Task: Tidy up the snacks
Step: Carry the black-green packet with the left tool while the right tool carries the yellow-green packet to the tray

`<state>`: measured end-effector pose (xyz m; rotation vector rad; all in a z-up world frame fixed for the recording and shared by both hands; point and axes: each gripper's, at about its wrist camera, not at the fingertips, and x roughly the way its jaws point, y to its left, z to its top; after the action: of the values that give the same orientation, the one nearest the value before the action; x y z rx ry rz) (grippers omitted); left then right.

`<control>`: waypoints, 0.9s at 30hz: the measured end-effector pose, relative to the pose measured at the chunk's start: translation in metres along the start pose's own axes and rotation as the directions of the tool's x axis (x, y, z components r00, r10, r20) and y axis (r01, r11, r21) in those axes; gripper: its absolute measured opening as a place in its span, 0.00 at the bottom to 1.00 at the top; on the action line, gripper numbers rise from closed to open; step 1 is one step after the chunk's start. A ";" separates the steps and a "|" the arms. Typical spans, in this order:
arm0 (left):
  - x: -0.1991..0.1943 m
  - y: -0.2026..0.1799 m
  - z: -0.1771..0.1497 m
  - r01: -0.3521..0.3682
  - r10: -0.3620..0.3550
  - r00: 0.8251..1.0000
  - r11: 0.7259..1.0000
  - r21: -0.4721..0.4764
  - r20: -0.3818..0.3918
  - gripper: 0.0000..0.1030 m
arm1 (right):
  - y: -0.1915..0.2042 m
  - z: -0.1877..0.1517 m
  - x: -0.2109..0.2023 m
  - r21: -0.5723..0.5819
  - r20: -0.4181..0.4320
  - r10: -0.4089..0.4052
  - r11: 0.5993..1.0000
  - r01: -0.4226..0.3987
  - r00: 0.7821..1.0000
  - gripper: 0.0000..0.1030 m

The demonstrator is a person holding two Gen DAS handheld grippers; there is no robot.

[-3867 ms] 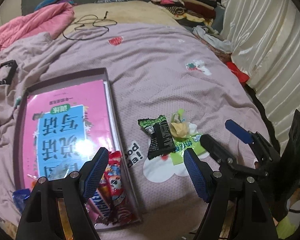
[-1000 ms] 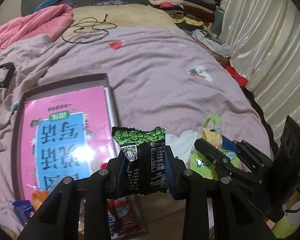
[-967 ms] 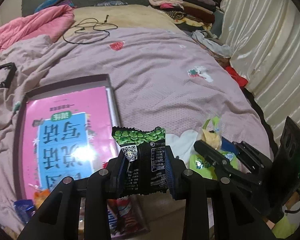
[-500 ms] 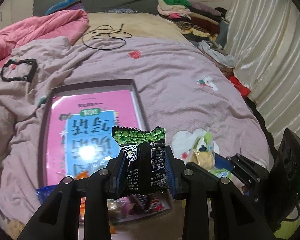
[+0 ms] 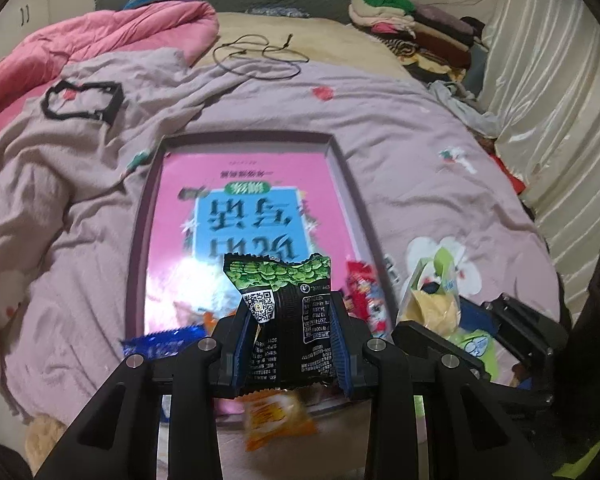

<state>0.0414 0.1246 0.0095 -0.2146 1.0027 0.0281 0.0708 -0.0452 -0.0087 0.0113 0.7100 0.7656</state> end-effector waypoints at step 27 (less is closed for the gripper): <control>0.014 0.043 -0.017 -0.059 0.059 0.998 0.997 -0.047 -0.006 0.34 | 0.039 0.000 0.054 -0.123 -0.095 -0.047 0.992 0.035 0.994 0.33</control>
<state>0.0291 0.1619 -0.0180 -0.2281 1.0140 0.1053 0.0733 0.0177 -0.0304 -0.1511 0.7535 0.7727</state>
